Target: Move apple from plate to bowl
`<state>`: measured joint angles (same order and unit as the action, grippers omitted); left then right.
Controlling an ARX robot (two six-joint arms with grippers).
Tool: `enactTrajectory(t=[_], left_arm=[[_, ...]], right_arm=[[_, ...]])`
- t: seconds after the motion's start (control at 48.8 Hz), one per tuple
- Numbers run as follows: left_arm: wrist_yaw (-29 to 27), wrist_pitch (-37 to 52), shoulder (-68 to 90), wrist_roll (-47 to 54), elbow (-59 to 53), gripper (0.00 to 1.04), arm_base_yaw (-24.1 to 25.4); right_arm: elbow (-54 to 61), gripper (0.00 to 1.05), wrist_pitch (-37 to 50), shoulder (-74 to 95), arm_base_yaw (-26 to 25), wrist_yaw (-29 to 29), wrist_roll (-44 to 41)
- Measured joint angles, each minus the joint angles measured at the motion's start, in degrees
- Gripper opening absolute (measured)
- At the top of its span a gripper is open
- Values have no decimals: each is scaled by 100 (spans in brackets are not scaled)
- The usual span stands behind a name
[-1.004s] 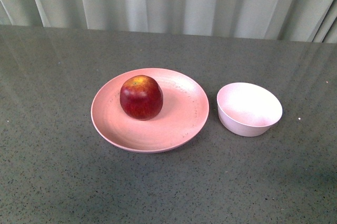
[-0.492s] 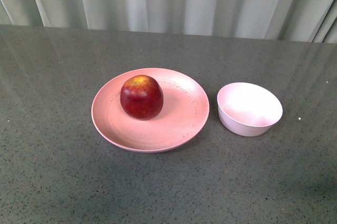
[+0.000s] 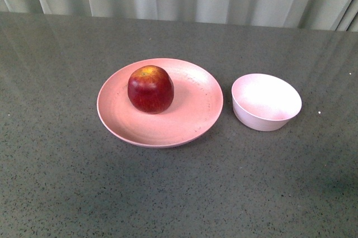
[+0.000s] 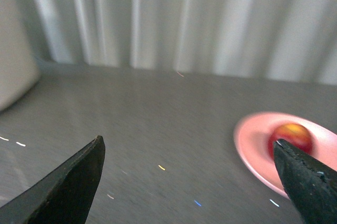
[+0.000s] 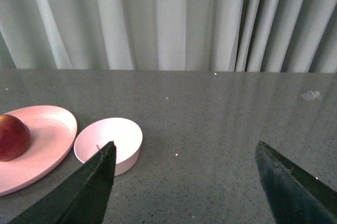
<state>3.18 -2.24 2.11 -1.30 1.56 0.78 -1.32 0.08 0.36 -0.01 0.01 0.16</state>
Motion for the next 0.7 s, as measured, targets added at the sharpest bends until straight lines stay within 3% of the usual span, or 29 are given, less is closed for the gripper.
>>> enactTrajectory(t=[0.082, 0.123, 0.266, 0.451, 0.696], left_arm=[[1314, -1202, 879, -492, 555, 96, 350], [1762, -1368, 1685, -769, 776, 96, 330], [1486, -424, 3316, -1191, 1051, 96, -188], [850, 890, 5292, -1475, 1871, 96, -1198], [573, 1547, 6822, -1508, 2708, 96, -1751]], right_arm=[[0, 91, 0, 0, -2, -7, 0], [0, 97, 0, -2, 0, -13, 2], [0, 96, 0, -4, 0, 0, 0], [0, 96, 0, -4, 0, 0, 2], [0, 96, 0, -4, 0, 0, 0]])
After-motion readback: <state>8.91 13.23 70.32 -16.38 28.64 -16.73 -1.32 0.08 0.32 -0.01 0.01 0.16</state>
